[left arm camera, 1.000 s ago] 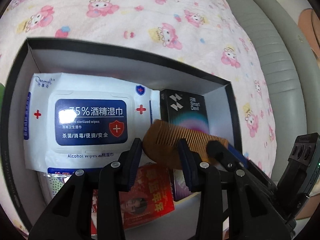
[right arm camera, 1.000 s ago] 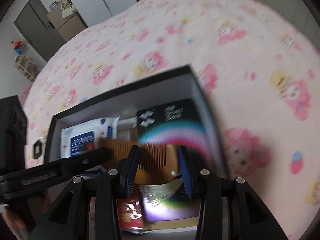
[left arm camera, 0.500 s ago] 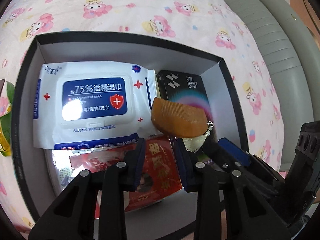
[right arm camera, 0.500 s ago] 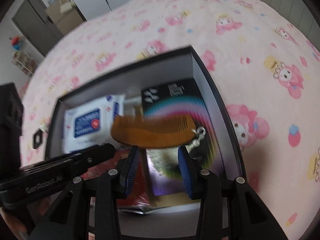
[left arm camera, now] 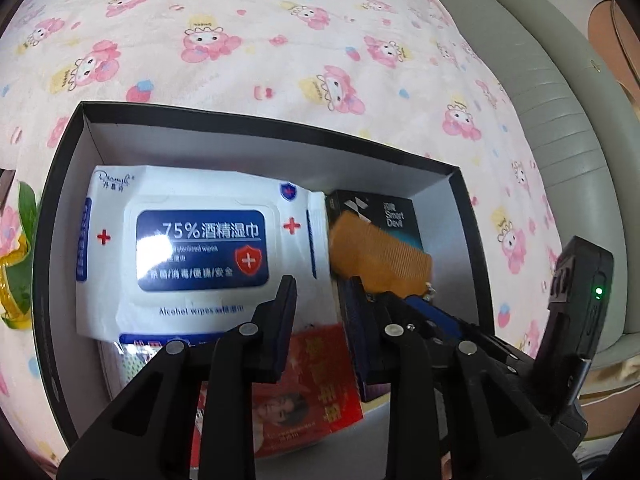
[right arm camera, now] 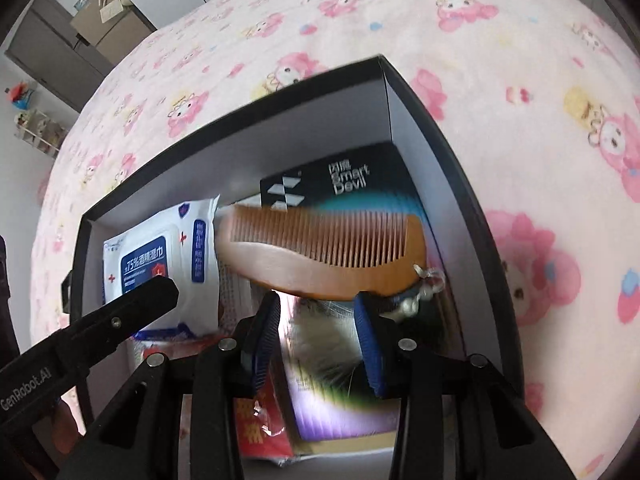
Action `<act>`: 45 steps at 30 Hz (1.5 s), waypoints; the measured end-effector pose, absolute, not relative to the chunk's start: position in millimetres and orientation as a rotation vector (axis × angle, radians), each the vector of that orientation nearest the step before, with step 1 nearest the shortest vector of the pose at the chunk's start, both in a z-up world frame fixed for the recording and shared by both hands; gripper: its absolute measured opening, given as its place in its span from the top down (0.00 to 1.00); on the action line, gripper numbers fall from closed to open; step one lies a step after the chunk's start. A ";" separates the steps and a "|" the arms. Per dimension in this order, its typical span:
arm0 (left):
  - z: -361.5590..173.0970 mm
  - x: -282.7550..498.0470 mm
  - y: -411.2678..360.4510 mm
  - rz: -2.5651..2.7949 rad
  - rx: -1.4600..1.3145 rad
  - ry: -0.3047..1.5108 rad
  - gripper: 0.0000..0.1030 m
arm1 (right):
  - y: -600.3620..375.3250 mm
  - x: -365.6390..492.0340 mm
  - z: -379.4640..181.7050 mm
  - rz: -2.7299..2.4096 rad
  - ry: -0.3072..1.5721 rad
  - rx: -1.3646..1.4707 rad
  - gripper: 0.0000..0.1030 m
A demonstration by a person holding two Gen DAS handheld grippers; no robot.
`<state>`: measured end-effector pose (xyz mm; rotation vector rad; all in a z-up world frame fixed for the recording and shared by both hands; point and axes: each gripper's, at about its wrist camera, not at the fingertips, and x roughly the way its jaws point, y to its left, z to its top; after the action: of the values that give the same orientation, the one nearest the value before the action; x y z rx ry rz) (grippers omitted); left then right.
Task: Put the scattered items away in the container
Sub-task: 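Lower the comb into the box and open the left gripper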
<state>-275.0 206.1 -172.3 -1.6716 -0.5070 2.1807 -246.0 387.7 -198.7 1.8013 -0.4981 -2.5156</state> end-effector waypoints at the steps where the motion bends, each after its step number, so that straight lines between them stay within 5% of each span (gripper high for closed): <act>1: -173.7 -276.4 204.6 2.175 -1.673 -0.525 0.75 | 388.2 -243.1 -196.6 -2.519 -0.496 1.797 0.67; 14: -171.4 -271.0 222.5 2.103 -1.639 -0.487 0.75 | 394.0 -247.7 -201.5 -2.430 -0.589 1.860 0.69; 24: -168.8 -276.6 213.9 2.110 -1.603 -0.476 0.75 | 384.8 -280.3 -199.1 -2.496 -0.430 1.833 0.71; 33: -176.0 -268.7 238.7 1.993 -1.625 -0.451 0.75 | 409.6 -226.7 -153.0 -2.590 -0.818 1.676 0.68; 45: -204.1 -295.8 291.4 2.018 -1.735 -0.277 0.76 | 434.4 -216.9 -148.7 -2.722 -0.797 1.615 0.65</act>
<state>-295.8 291.4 -204.1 -1.7353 -0.2773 2.0184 -216.9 434.4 -148.7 1.6153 -0.7966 -2.7225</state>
